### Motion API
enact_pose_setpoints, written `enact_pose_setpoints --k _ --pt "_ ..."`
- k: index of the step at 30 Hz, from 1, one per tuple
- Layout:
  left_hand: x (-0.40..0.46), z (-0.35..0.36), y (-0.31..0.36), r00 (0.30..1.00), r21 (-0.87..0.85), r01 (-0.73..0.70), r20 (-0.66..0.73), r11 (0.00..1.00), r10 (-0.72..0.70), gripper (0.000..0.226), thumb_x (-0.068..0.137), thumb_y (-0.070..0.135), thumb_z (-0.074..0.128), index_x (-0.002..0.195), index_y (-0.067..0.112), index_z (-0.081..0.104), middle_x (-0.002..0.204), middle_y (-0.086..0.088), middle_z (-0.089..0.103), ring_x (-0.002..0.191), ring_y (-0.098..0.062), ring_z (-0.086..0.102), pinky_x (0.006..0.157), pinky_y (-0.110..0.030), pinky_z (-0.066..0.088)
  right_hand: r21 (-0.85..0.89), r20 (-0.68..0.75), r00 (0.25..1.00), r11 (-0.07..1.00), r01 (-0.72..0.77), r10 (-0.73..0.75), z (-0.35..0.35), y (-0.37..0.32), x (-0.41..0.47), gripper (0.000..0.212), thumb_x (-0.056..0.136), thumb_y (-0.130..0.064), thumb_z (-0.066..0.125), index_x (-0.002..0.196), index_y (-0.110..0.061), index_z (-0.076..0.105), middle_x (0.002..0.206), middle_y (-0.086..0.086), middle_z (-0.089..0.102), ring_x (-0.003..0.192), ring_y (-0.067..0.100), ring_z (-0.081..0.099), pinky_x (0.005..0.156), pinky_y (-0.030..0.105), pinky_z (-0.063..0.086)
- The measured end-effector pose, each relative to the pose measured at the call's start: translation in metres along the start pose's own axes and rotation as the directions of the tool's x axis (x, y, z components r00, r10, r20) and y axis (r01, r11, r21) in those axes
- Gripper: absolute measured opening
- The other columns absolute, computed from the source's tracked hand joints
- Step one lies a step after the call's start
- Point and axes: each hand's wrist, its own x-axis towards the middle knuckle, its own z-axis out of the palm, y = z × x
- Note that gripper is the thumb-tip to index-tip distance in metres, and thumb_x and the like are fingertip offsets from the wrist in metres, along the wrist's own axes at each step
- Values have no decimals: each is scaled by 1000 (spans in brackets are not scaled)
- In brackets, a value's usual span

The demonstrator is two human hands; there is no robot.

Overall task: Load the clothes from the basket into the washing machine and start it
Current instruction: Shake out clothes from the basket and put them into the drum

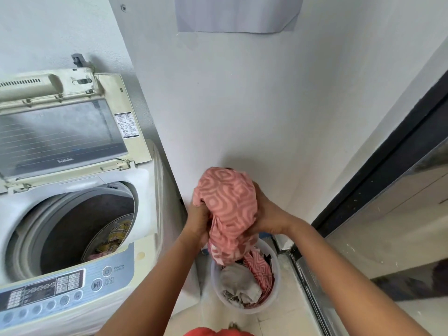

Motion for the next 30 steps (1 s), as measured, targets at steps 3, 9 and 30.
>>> enact_pose_setpoints --k 3,9,30 --pt "-10 14 -6 972 -53 233 38 971 -232 48 94 44 48 79 13 81 88 -10 77 76 -21 74 62 -29 61 223 -190 982 974 40 3 29 2 2 124 44 -53 91 147 -23 28 136 -25 44 123 -10 48 103 9 36" --pt "11 17 13 999 492 -40 32 869 28 38 95 23 60 133 25 55 132 -10 60 111 -21 65 89 -33 55 277 -407 895 958 -70 183 24 -6 4 75 61 -45 79 131 -37 52 125 -13 64 118 12 59 102 34 47" --pt "3 2 24 862 331 -344 -260 878 436 24 89 34 59 109 21 63 94 1 73 83 -20 71 51 -30 53 -34 -202 971 991 128 -132 -40 -99 0 105 55 -64 84 143 -44 30 145 -3 29 137 17 34 115 43 36"
